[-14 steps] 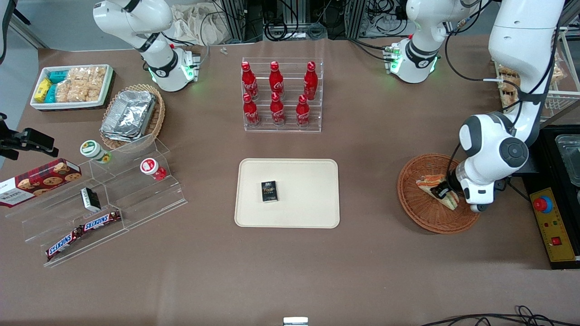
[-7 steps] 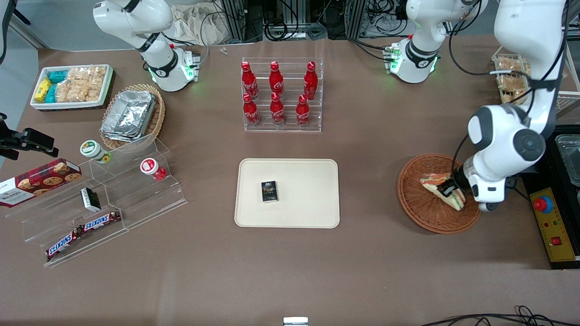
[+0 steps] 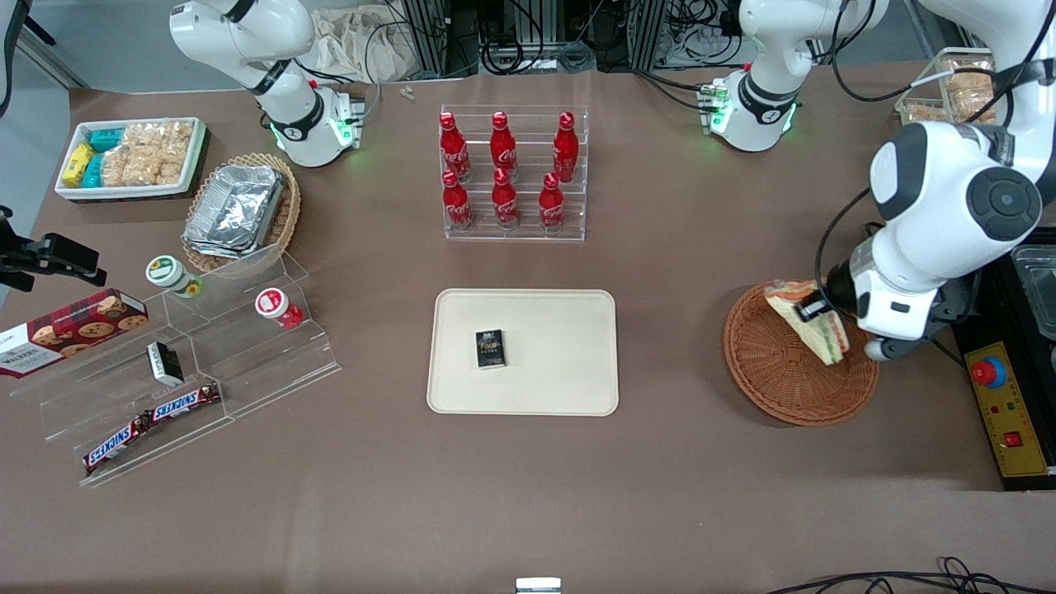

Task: Place sandwich from basket to tray
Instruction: 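Lift the sandwich out of the basket and carry it toward the tray, then lower the sandwich onto the white tray beside the black box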

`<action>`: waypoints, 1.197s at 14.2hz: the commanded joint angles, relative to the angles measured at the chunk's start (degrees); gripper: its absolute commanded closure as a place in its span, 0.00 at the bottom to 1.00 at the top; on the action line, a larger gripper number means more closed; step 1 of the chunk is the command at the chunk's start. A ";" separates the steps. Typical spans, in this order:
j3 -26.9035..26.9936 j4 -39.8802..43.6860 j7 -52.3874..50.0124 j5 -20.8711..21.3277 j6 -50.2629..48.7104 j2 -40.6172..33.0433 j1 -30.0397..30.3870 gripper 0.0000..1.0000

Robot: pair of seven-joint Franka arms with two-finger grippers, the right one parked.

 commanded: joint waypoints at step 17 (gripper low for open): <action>-26.92 7.27 -6.98 16.44 11.37 20.37 -0.26 0.90</action>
